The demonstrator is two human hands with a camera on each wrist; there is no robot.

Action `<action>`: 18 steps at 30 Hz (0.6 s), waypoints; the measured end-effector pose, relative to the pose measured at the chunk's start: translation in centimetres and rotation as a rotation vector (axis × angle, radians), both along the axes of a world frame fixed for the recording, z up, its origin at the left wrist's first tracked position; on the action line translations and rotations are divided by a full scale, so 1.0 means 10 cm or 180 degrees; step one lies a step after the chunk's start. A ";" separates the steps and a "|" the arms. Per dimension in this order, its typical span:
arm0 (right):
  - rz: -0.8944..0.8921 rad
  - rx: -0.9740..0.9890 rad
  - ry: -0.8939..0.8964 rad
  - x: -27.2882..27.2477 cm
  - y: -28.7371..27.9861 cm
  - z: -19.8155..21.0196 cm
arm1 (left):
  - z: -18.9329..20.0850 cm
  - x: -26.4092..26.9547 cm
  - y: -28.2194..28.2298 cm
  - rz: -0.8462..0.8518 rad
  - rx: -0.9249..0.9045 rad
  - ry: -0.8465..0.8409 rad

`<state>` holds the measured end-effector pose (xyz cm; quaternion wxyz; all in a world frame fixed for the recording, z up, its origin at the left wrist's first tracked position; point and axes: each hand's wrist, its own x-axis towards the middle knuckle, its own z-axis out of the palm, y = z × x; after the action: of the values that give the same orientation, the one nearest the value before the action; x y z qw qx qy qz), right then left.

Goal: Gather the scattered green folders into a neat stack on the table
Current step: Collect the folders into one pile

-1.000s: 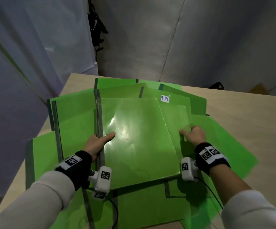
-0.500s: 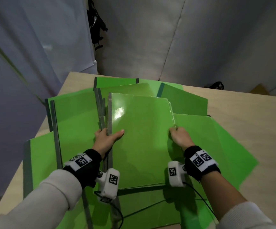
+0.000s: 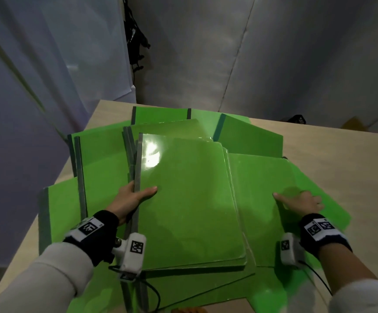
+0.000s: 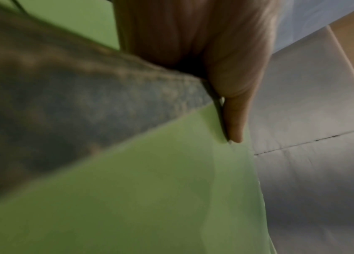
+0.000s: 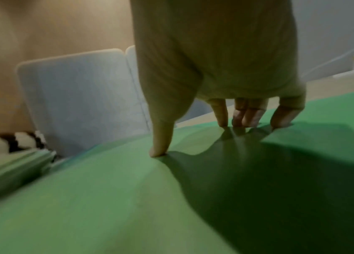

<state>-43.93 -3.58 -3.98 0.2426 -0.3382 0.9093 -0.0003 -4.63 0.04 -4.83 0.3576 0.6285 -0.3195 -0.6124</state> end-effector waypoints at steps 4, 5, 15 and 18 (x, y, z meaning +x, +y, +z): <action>0.0038 0.0019 -0.0263 -0.13 -0.05 -0.17 | 0.03 -0.02 0.05 -0.0122 -0.0162 -0.0455; 0.0011 -0.0046 -0.0415 -0.11 -0.04 -0.14 | 0.08 -0.03 0.06 -0.0198 -0.0158 -0.0543; 0.0377 -0.0731 -0.1588 0.54 0.03 0.10 | 0.06 -0.24 0.16 -0.0538 -0.0089 -0.0554; 0.0216 -0.0841 -0.1955 0.52 0.10 0.04 | 0.12 -0.28 0.16 -0.0545 -0.0067 -0.0426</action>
<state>-38.70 -2.62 -3.58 0.4592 -0.3809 0.7740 -0.2121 -7.41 1.67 -3.67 0.2884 0.6346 -0.4015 -0.5940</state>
